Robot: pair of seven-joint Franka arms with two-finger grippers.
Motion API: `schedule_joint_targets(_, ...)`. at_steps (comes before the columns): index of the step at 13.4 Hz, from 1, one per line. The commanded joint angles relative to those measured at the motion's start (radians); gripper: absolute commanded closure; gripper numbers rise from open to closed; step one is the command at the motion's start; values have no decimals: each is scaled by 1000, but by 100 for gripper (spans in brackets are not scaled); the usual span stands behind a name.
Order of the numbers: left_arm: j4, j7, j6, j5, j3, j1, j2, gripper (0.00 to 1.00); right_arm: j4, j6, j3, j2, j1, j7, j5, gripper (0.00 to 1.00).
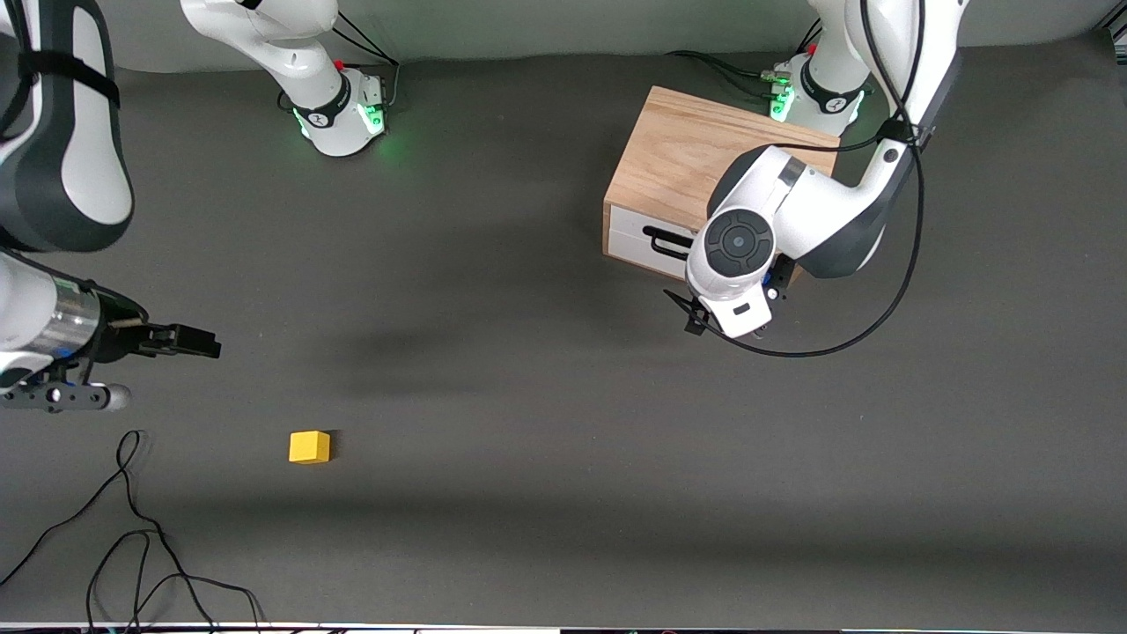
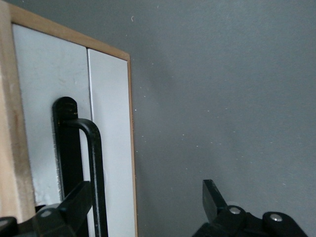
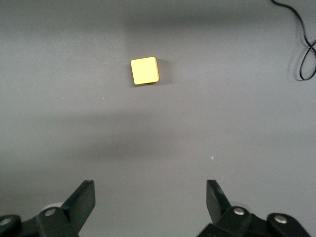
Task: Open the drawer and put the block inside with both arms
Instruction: 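Pull the drawer open with the left gripper while the right gripper nears the cube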
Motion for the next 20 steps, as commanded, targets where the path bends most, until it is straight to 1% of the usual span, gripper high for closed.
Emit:
schedule_joint_targets(1,-59,-64,39,15,-4,-13,-25,0,42,-7,-4,34,4,-15,5,0)
schedule_joint_targets(3,-74,-79,44,13,-5,-18,-21,0,55,-7,-4,47,4,-14,8,0)
schedule_joint_targets(7,-73,-99,72,13,-5,-38,9,0,61,-7,-4,61,4,-14,9,0)
schedule_joint_targets(11,-62,-99,101,16,-5,-36,18,0,61,0,-4,70,4,-14,8,0)
schedule_joint_targets(15,-15,-99,99,33,-4,-36,47,0,59,21,-6,73,1,-23,8,0)
schedule_joint_targets(20,111,-108,98,65,-4,-38,141,0,56,84,-6,112,1,-23,8,0)
